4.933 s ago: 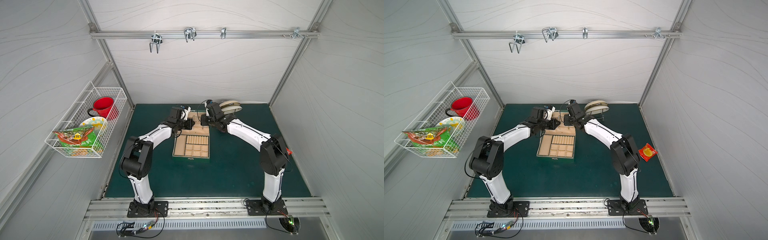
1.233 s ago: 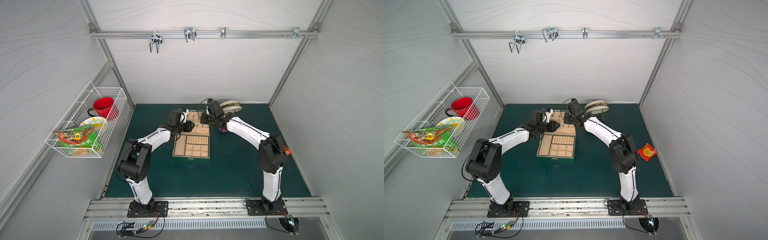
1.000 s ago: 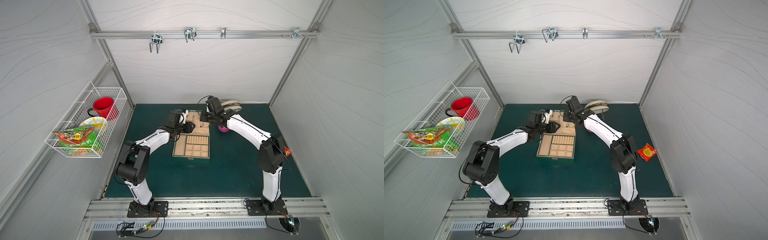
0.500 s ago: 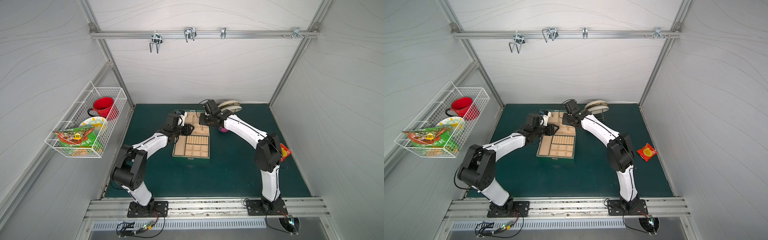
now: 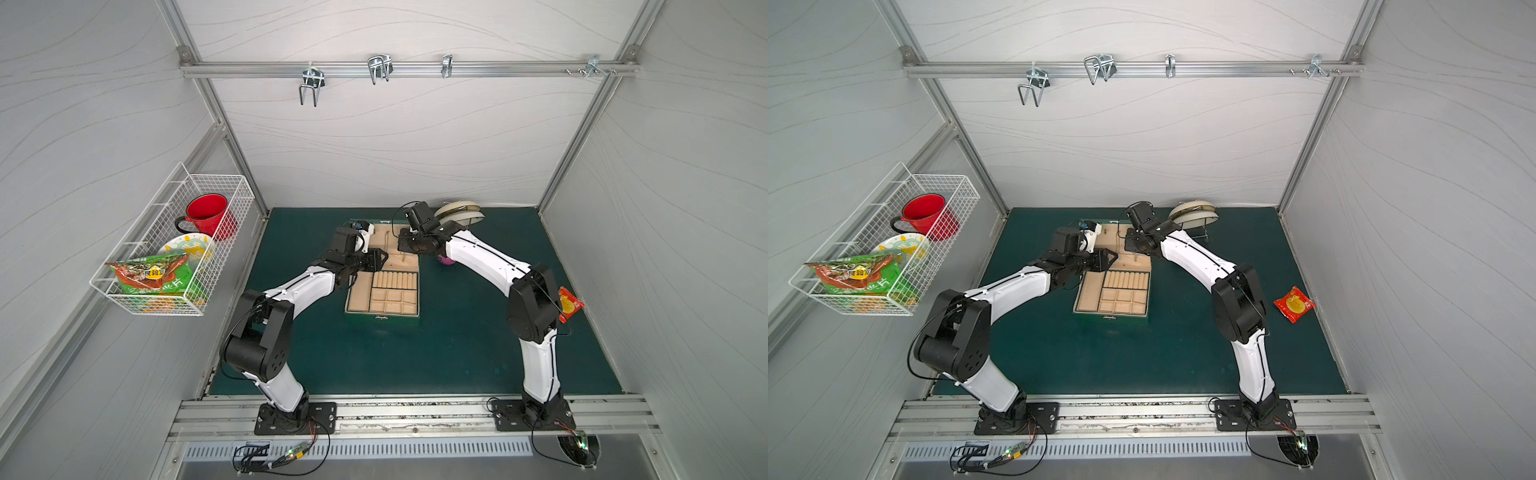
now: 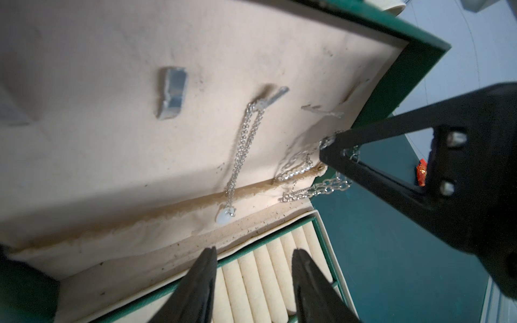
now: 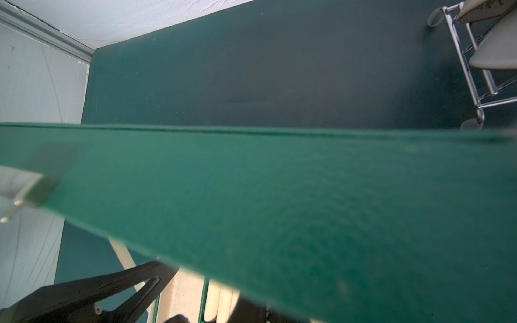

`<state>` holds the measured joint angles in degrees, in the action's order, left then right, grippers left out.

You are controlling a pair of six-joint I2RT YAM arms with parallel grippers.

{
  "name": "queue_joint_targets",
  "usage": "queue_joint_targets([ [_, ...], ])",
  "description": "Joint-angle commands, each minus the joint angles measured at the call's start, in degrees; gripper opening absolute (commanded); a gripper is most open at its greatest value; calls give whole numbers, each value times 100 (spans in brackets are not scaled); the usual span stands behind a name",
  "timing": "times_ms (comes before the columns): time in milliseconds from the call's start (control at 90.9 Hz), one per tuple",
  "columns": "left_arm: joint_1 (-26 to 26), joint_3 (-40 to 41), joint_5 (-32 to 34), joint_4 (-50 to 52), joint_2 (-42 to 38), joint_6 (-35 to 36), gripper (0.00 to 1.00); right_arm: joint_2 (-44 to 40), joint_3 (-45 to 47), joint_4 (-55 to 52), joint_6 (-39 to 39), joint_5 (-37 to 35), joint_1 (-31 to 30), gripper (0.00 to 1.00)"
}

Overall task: Put jewelry chain into jewelry box
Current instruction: Adjust the necklace at the jewelry box clasp.

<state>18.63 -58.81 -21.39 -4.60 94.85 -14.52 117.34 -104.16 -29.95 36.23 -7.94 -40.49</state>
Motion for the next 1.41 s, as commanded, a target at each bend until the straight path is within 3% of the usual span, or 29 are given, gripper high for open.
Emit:
queue_joint_targets([
  [0, -51, 18, -52, -330, -200, 60, 48, -23, 118, 233, -32, -67, -20, 0],
  [484, -171, 71, -137, -489, -160, -62, 47, -457, 91, 284, -670, 388, -151, 0],
  [1398, -185, 40, -147, -403, -111, -42, 47, 52, -643, -4, -829, 322, 101, 0],
])
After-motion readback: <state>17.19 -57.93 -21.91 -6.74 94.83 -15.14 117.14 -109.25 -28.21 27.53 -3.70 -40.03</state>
